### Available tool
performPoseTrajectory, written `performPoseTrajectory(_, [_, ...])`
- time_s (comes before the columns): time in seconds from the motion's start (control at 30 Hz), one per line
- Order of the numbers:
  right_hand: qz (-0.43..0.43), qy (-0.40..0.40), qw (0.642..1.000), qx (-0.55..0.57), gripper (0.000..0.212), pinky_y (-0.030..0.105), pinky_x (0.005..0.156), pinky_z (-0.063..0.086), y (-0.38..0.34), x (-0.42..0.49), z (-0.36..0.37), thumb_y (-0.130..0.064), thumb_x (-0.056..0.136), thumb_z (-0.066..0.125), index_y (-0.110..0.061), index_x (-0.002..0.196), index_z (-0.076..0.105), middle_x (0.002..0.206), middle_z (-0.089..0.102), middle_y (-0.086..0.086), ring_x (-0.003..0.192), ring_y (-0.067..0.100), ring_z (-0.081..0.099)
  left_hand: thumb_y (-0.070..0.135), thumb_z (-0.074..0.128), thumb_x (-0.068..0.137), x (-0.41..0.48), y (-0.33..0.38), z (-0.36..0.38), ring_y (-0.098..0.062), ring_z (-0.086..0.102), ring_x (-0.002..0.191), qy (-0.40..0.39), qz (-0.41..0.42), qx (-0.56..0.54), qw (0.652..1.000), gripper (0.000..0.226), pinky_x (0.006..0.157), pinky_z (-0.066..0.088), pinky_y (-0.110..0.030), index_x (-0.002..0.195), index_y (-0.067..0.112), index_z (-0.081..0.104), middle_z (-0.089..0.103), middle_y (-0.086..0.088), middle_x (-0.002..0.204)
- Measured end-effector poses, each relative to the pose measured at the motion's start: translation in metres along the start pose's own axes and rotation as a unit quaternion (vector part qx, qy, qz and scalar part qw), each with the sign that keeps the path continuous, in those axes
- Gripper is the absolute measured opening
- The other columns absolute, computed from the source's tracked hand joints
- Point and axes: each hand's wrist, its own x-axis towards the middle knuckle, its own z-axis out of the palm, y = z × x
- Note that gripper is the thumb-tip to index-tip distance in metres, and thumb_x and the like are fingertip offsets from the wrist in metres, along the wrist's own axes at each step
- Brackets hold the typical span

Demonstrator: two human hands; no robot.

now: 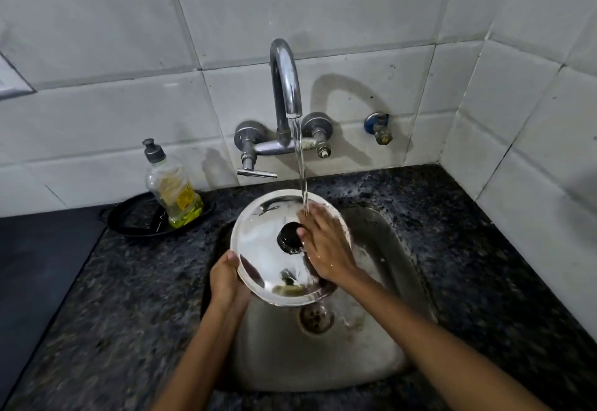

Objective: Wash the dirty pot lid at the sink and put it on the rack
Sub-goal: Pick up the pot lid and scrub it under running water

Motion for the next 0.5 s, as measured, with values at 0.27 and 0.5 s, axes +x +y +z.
performPoseTrajectory(0.27, [-0.035,-0.024,0.977,-0.208,0.076,0.048,0.115,0.017,0.008,-0.024,0.013,-0.058,0.083,0.020,-0.008,0.138,0.037,0.150,0.032,0.017,0.139,0.032,0.028,0.000,0.024,0.094,0.002,-0.025,0.014,-0.018,0.049,0.053,0.067,-0.089,-0.080,0.991,0.034,0.057,0.045,-0.025,0.064,0.008,0.039,0.050,-0.013,0.052])
performPoseTrajectory(0.5, [0.009,-0.046,0.981,-0.188,0.075,0.040,0.116,0.000,0.015,-0.038,0.007,-0.050,0.093,0.030,-0.007,0.145,-0.001,0.151,-0.014,0.016,0.141,0.029,-0.013,-0.001,0.024,0.094,0.025,-0.041,0.002,-0.025,0.053,0.084,0.064,-0.090,-0.098,0.989,0.046,0.097,0.040,-0.042,0.065,0.008,0.058,0.067,-0.012,0.065])
